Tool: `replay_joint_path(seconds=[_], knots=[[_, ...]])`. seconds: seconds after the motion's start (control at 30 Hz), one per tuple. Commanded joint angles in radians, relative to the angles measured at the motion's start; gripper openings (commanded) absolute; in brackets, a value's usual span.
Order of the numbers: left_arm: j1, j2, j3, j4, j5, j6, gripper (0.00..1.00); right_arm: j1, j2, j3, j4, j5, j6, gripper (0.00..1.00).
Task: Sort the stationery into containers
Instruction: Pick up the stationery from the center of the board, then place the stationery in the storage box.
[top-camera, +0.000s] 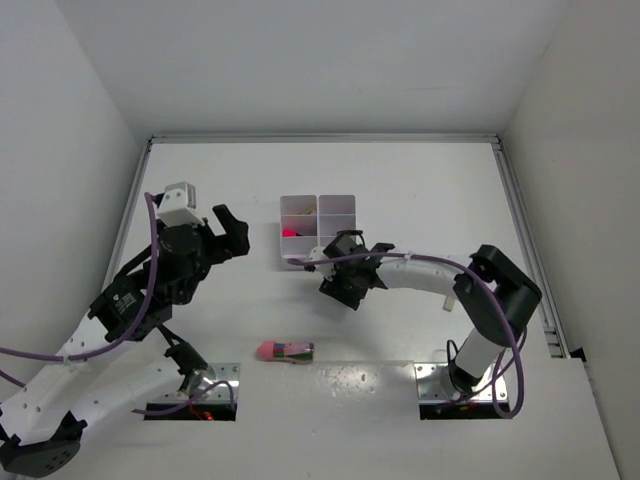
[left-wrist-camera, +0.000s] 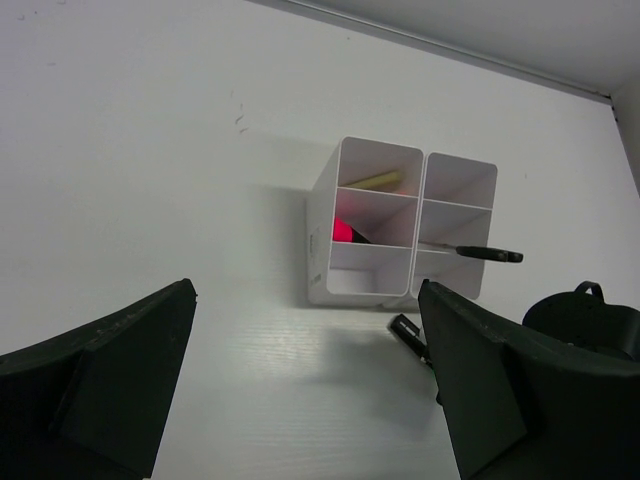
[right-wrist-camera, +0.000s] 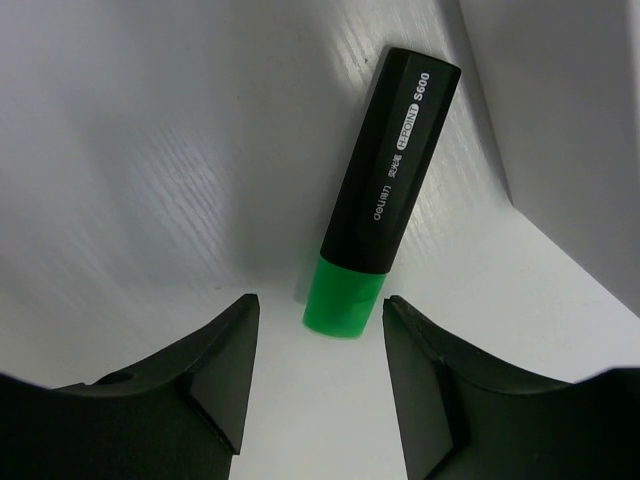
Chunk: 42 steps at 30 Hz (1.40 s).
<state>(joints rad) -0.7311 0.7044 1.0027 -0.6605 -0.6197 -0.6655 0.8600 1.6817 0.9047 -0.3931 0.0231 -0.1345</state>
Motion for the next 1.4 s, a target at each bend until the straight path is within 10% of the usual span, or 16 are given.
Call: replay_joint_path(seconds=[0.0, 0.7, 1.07, 1.37], knots=[[0.013, -0.011, -0.001, 0.006, -0.015, 0.012, 1.0, 0.008, 0.004, -0.007, 0.043, 0.024, 0.003, 0.53], [0.013, -0.039, -0.001, -0.004, -0.015, 0.012, 1.0, 0.008, -0.049, 0.0, -0.006, -0.103, -0.05, 0.09], [0.013, -0.039, 0.008, -0.013, -0.015, 0.012, 1.0, 0.008, -0.258, 0.137, -0.127, -0.184, -0.161, 0.06], [0.013, -0.029, 0.008, -0.013, 0.003, 0.003, 1.0, 0.008, -0.107, 0.378, -0.118, 0.092, -0.276, 0.1]])
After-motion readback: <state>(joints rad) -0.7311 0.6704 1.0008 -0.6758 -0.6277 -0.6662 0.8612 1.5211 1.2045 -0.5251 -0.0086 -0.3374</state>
